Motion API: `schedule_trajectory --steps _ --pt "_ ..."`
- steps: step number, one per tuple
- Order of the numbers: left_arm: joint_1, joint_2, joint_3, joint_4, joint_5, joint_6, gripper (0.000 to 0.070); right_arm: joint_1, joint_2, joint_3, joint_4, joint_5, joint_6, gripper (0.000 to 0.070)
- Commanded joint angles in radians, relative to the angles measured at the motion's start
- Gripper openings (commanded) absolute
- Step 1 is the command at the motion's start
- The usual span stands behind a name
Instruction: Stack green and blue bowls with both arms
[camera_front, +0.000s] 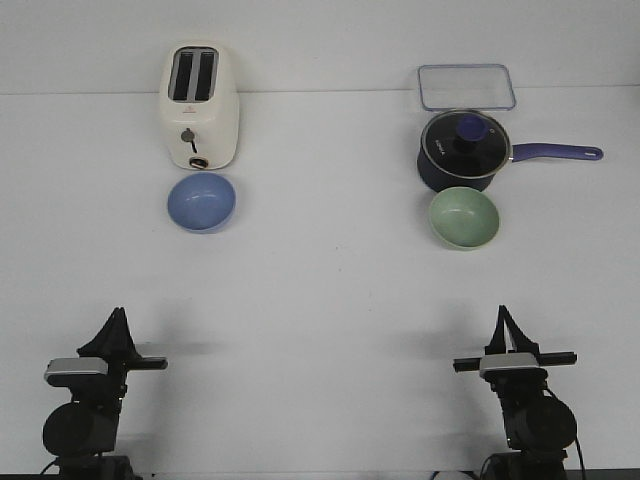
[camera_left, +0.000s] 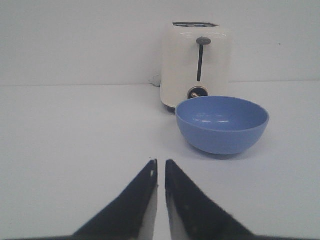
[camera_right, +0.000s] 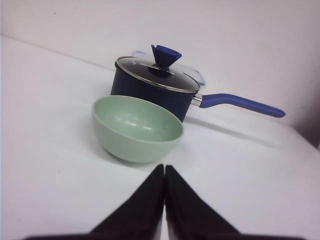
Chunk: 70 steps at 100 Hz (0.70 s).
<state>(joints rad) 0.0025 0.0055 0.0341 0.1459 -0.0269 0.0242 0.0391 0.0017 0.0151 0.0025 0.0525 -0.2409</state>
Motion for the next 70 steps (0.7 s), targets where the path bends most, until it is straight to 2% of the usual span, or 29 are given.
schedule_trajectory --steps 1,7,16,25,32,46,70 --pt "0.000 -0.001 -0.020 0.012 0.001 -0.006 0.0015 0.002 0.000 -0.002 0.014 -0.002 0.127 0.0000" --pt "0.000 -0.001 -0.020 0.012 0.001 -0.006 0.0014 0.002 0.000 -0.002 0.027 0.010 0.222 0.0000" --pt "0.000 -0.001 -0.020 0.013 0.001 -0.006 0.0015 0.001 0.000 -0.001 0.053 0.037 0.425 0.0000" --pt "0.000 -0.001 -0.020 0.012 0.001 -0.006 0.0014 0.001 0.002 0.040 0.013 0.066 0.535 0.0000" --pt "0.000 -0.001 -0.020 0.013 0.001 -0.006 0.0015 0.001 0.031 0.097 -0.047 0.104 0.567 0.0000" --pt "0.000 -0.001 -0.020 0.012 0.001 -0.006 0.0015 -0.002 0.179 0.259 -0.177 0.106 0.616 0.0000" --pt "0.000 -0.001 -0.020 0.012 0.001 -0.006 0.0015 -0.005 0.594 0.610 -0.349 0.074 0.576 0.0002"
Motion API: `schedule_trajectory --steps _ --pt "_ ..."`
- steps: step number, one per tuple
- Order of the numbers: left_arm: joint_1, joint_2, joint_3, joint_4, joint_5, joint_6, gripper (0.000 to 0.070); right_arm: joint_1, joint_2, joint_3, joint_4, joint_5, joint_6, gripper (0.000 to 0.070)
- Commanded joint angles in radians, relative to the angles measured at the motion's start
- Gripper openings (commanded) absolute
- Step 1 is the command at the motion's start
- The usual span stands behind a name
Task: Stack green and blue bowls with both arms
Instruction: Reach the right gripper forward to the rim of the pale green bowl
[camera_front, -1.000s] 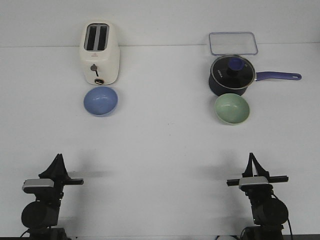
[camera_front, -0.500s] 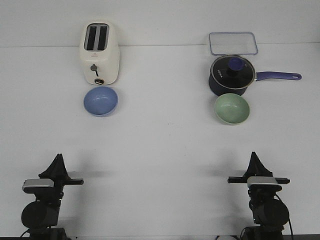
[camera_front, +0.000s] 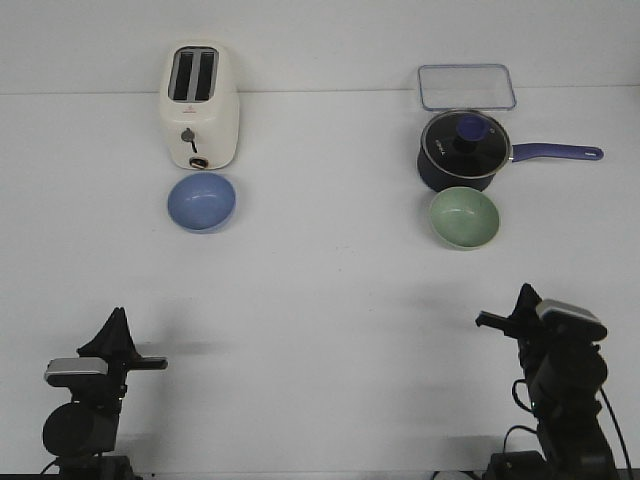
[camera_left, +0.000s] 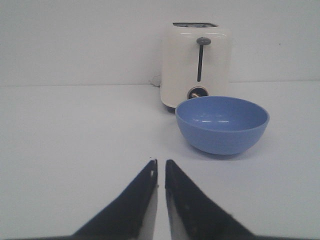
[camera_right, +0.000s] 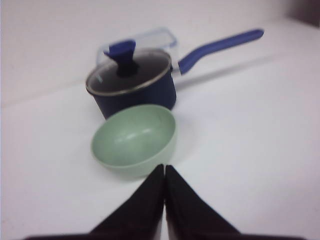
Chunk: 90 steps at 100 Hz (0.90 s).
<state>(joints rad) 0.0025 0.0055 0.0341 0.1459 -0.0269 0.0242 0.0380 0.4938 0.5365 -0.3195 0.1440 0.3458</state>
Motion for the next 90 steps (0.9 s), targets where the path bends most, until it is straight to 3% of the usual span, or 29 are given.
schedule_trajectory --steps 1,7,27,35,90 --pt "0.000 -0.002 -0.020 0.013 0.001 -0.006 0.0015 -0.005 0.121 0.105 -0.035 -0.022 -0.013 0.0007" --pt "0.000 -0.001 -0.020 0.012 0.001 -0.006 0.0014 -0.016 0.230 0.198 -0.089 -0.044 -0.029 0.0079" --pt "0.000 -0.001 -0.020 0.012 0.001 -0.006 0.0015 -0.066 0.578 0.460 -0.231 -0.082 -0.068 0.0441" --pt "0.000 -0.001 -0.020 0.013 0.001 -0.006 0.0015 -0.090 0.697 0.530 -0.234 -0.100 -0.093 0.0525" --pt "0.000 -0.001 -0.020 0.013 0.001 -0.006 0.0015 -0.157 1.230 0.713 -0.133 -0.201 -0.163 0.0509"
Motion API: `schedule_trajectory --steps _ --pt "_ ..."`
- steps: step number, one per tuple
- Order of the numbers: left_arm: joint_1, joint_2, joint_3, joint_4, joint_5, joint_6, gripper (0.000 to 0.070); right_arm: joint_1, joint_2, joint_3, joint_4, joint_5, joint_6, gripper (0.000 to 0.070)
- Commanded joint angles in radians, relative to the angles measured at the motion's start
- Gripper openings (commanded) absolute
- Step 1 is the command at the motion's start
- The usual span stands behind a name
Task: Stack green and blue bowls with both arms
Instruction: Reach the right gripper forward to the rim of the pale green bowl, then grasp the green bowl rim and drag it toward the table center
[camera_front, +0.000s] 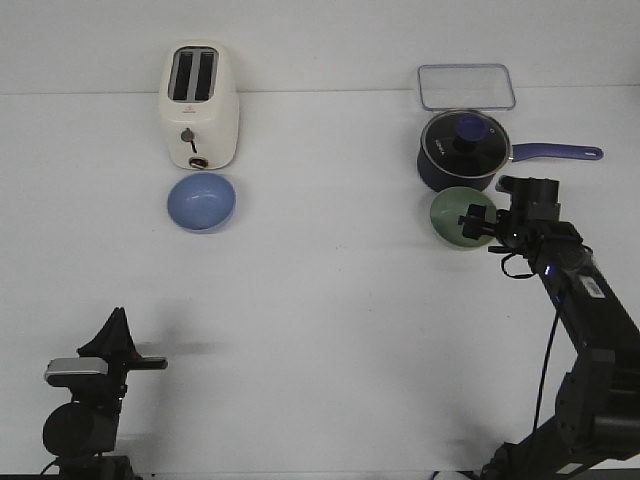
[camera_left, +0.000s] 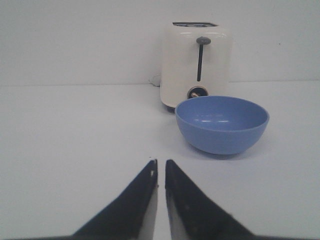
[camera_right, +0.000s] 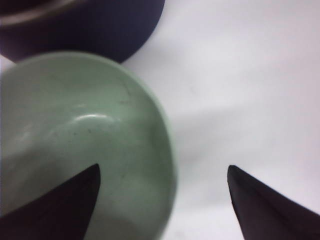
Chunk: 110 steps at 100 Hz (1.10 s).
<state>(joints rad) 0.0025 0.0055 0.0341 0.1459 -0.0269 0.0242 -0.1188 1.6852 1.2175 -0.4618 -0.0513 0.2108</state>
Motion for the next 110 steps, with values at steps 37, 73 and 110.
schedule_trajectory --steps 37,73,110 --pt "0.000 -0.001 -0.020 0.012 0.000 -0.006 0.0015 -0.006 0.021 0.061 0.004 -0.024 -0.045 0.0003" --pt "0.000 -0.001 -0.020 0.012 0.000 -0.006 0.0014 0.039 -0.269 0.051 -0.193 -0.186 -0.030 0.0003" --pt "0.000 -0.001 -0.020 0.020 0.001 -0.029 0.0014 0.412 -0.521 -0.218 -0.185 -0.184 0.027 0.0002"
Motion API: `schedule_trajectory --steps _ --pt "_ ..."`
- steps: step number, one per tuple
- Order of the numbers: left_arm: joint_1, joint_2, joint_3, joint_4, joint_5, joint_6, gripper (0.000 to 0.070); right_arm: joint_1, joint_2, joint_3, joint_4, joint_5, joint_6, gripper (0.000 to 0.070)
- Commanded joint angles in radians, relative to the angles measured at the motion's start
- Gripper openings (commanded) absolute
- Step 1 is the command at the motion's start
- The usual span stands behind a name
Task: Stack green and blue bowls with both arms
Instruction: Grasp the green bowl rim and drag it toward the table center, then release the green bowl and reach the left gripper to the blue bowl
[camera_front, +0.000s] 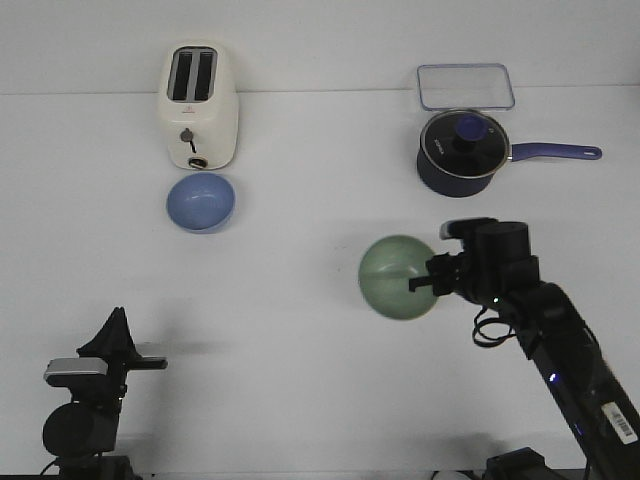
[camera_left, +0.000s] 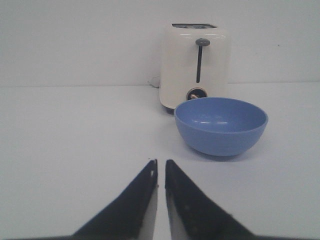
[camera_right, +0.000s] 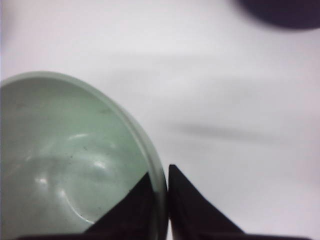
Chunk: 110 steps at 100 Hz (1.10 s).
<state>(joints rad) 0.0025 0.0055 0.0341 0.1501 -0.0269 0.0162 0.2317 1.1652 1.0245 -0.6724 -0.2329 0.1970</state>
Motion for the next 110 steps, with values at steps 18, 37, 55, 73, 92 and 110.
schedule_trajectory --steps 18,37,55,73,92,110 --pt "0.000 -0.001 -0.020 0.017 0.001 -0.105 0.0014 0.240 0.003 -0.162 0.138 0.006 0.143 0.0002" --pt "0.000 -0.001 -0.018 0.017 0.000 -0.311 0.0012 0.362 0.065 -0.221 0.222 0.058 0.192 0.0002" --pt "0.000 -0.001 -0.009 0.016 0.000 -0.441 0.0012 0.411 0.151 -0.221 0.227 0.077 0.190 0.0003" --pt "0.000 -0.001 0.030 0.005 0.001 -0.568 0.0012 0.417 0.177 -0.219 0.225 0.075 0.179 0.0251" --pt "0.000 0.060 0.172 -0.119 -0.002 -0.579 0.0014 0.389 0.089 -0.207 0.184 0.075 0.168 0.0376" --pt "0.004 0.312 0.366 -0.163 -0.004 -0.523 0.0014 0.344 -0.076 -0.207 0.202 0.076 0.164 0.0375"
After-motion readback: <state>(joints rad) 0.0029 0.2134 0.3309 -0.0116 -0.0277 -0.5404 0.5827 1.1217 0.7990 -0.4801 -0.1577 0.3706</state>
